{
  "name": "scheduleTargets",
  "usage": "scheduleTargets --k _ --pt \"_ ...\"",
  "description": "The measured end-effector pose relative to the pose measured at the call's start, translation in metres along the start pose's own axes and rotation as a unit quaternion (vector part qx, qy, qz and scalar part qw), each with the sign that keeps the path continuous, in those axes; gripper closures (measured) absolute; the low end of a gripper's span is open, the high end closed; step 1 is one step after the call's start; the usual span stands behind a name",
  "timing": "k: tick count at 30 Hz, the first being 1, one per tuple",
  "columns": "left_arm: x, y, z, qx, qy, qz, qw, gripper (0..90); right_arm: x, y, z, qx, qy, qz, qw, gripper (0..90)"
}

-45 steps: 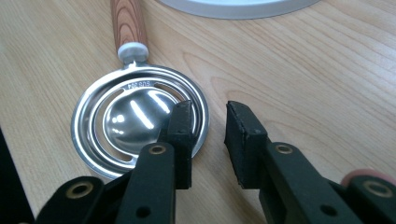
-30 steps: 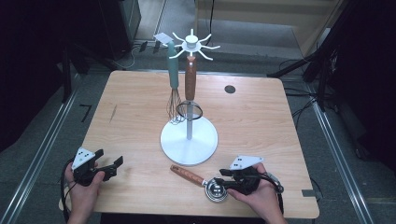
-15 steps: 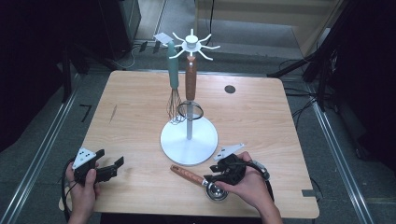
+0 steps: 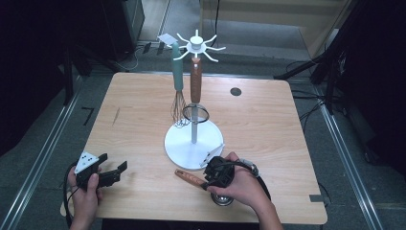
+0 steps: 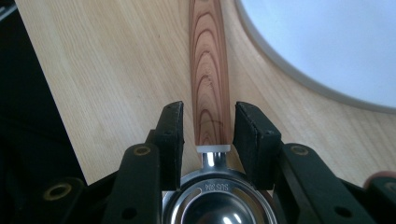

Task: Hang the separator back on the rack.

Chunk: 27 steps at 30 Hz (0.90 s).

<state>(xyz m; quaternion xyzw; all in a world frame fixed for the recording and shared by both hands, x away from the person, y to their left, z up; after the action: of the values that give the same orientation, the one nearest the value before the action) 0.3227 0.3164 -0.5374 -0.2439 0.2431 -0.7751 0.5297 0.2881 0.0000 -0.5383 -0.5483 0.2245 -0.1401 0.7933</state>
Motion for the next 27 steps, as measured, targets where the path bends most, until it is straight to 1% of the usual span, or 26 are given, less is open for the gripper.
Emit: scheduleTargets --k 1,2,5,8,10,11,12,13,14,17,18,20,21,24,27 --pt "0.0 0.0 0.0 0.001 0.0 0.0 1.0 13.8 0.0 0.001 -0.001 -0.006 0.0 0.0 1.0 64.7" --pt "0.0 0.0 0.0 0.001 -0.001 0.0 1.0 13.8 0.0 0.002 -0.002 -0.015 -0.006 -0.002 0.9999 64.7" --pt "0.0 0.0 0.0 0.0 -0.002 -0.001 1.0 13.8 0.0 0.006 -0.004 -0.032 -0.002 -0.006 0.9995 64.7" --pt "0.0 0.0 0.0 0.0 -0.001 0.0 1.0 13.8 0.001 0.009 -0.005 -0.041 -0.003 -0.012 0.9991 65.0" --pt "0.0 0.0 0.0 0.0 -0.001 0.0 1.0 13.8 0.0 0.012 -0.005 -0.045 0.001 -0.016 0.9989 65.5" --pt "0.0 0.0 0.0 0.0 -0.002 0.0 1.0 13.8 0.0 0.013 -0.005 -0.05 -0.001 -0.02 0.9986 65.6" --pt "0.0 0.0 0.0 0.0 -0.002 0.0 1.0 13.8 0.002 0.014 -0.005 -0.053 -0.006 -0.031 0.9981 65.8" --pt "0.0 0.0 0.0 0.0 -0.002 -0.001 1.0 13.8 0.002 0.015 -0.006 -0.059 -0.008 -0.037 0.9976 65.9" --pt "0.0 0.0 0.0 0.002 -0.003 -0.002 1.0 13.8 0.0 0.016 -0.005 -0.061 -0.004 -0.036 0.9975 66.0" --pt "-0.002 -0.001 0.0 0.0 -0.01 -0.007 0.9999 13.7 0.0 0.017 -0.005 -0.064 -0.006 -0.036 0.9973 66.8" --pt "-0.002 -0.001 0.0 0.0 -0.013 -0.009 0.9999 13.7 0.002 0.017 -0.005 -0.066 -0.011 -0.041 0.9969 67.1" --pt "-0.002 -0.001 0.0 0.0 -0.015 -0.01 0.9998 13.7 0.001 0.017 -0.005 -0.067 -0.01 -0.043 0.9968 67.4" --pt "-0.002 0.0 0.0 0.0 -0.014 -0.01 0.9999 13.7 0.001 0.018 -0.005 -0.068 -0.006 -0.047 0.9966 67.6" --pt "-0.002 0.0 -0.001 -0.003 -0.011 -0.009 0.9999 13.7 0.0 0.018 -0.004 -0.076 -0.008 -0.064 0.9951 68.7" --pt "-0.002 0.0 -0.001 -0.002 -0.013 -0.011 0.9998 13.7 -0.001 0.019 -0.003 -0.078 0.003 -0.065 0.9948 69.8"
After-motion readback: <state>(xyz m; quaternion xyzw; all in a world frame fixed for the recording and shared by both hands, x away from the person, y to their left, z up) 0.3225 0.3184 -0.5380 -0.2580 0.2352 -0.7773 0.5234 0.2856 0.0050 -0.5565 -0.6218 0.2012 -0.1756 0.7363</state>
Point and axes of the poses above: each handheld gripper's, and its own axes: y roughly forward along the jaws, z roughly out of its top, x roughly to its right, the point moved 10 cm from there along y, roughly forward along the jaws, and after that the axes turned 7 degrees about -x, right-handed, at the moved point
